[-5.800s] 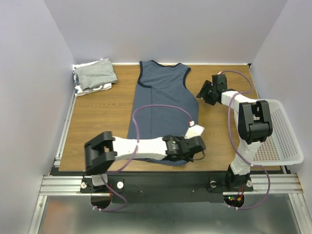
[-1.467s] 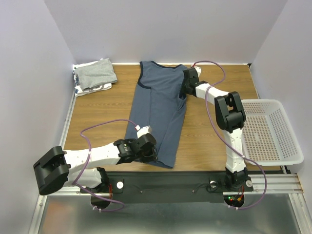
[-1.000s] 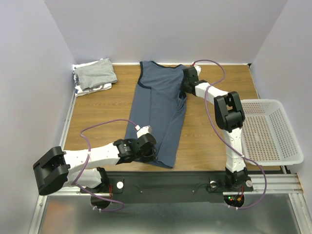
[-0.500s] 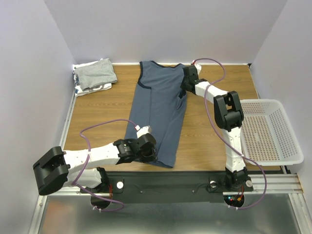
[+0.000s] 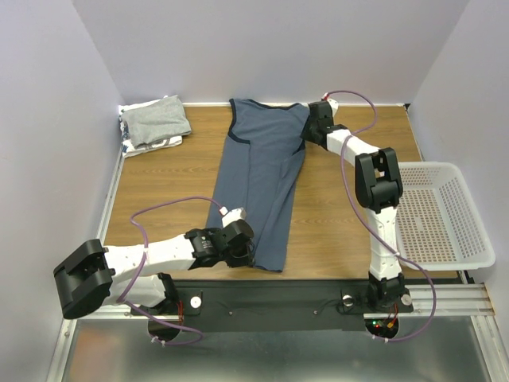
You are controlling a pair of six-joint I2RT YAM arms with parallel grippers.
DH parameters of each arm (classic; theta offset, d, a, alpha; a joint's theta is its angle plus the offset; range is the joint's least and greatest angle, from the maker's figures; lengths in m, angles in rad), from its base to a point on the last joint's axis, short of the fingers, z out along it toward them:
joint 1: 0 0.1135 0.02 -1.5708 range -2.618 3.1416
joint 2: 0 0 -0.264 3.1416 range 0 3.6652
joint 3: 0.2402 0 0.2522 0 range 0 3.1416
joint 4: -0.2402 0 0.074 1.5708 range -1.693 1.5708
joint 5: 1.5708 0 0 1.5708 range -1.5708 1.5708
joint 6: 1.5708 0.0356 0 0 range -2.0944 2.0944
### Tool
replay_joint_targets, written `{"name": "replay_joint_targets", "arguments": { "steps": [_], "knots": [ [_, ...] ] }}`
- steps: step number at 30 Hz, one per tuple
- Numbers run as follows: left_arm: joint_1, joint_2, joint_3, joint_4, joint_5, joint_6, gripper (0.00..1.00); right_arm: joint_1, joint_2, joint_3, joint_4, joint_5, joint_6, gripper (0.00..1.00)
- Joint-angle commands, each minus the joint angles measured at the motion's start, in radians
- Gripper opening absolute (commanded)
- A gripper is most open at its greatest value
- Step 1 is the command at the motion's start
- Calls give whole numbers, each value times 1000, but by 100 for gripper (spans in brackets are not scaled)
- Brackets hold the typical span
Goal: Fold and stack the tank tops
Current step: Fold the tank top
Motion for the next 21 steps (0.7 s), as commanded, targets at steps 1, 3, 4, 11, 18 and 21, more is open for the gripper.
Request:
{"name": "replay_joint_targets", "arguments": {
  "steps": [1, 3, 4, 11, 18, 21],
  "knots": [
    [4, -16, -2, -7, 7, 6, 0, -6, -99, -31, 28, -36, -9, 49],
    [4, -8, 4, -1, 4, 12, 0, -3, -148, -59, 28, -58, -13, 50],
    [4, -5, 7, 4, 5, 14, 0, 0, -164, -85, 30, -67, -19, 50],
    [4, 13, 21, 28, 5, 28, 0, 99, -182, -73, 30, -65, -144, 53],
    [4, 2, 21, 39, -7, 32, 0, 122, -147, -86, 31, -150, -181, 54],
    [4, 10, 22, 48, -6, 35, 0, 122, -150, -131, 30, -179, -176, 45]
  ]
}}
